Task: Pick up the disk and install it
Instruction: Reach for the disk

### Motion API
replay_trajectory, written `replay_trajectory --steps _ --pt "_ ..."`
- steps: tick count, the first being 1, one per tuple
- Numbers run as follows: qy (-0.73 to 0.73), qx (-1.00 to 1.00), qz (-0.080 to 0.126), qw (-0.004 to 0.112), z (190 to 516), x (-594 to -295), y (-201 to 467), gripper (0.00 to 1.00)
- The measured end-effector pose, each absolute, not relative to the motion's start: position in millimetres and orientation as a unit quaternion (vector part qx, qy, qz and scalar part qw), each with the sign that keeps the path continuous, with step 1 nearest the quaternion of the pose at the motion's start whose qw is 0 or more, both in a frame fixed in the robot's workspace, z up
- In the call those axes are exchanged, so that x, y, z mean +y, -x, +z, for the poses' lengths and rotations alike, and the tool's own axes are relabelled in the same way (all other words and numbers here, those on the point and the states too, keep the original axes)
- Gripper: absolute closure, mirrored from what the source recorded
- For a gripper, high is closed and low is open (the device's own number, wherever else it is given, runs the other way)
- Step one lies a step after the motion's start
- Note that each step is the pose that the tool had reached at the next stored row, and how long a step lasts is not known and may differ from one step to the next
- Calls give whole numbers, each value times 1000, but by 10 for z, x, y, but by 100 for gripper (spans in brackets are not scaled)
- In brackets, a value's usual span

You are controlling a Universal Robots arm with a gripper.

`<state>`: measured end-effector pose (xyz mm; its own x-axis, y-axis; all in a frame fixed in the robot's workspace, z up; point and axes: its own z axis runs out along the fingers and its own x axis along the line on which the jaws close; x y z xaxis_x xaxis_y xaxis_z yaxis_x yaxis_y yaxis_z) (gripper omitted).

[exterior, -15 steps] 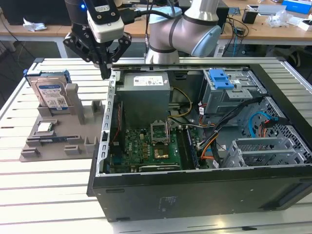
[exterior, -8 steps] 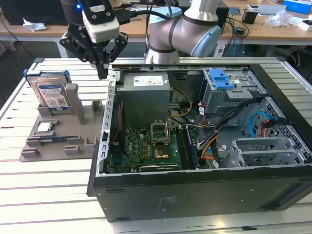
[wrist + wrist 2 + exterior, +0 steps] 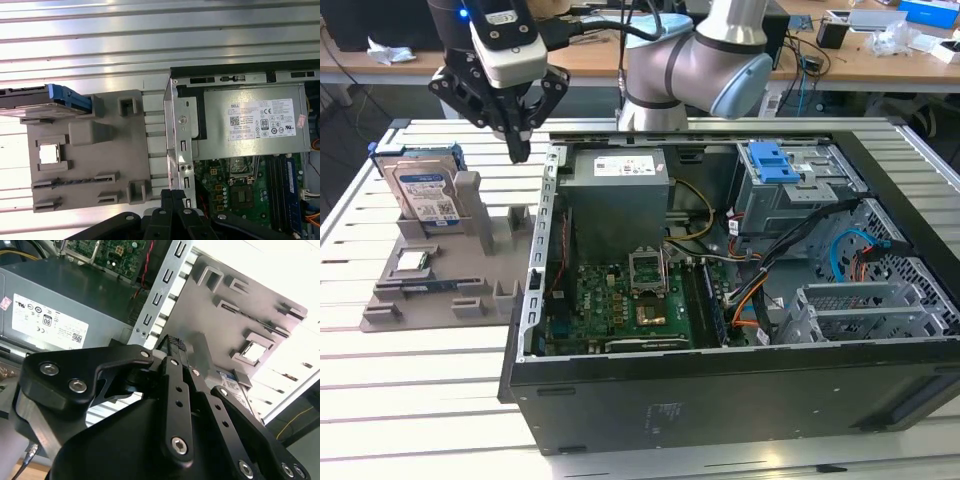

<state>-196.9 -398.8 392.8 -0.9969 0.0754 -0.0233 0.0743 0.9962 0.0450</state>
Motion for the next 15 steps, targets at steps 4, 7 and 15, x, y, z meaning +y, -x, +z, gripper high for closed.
replay_trajectory --steps 4,7,15 --pt "-37 999 22 12 3928 -3989 2050 89" --pt "-37 999 22 12 3928 -3989 2098 89" --pt "-37 999 22 12 3927 -3989 2237 89"
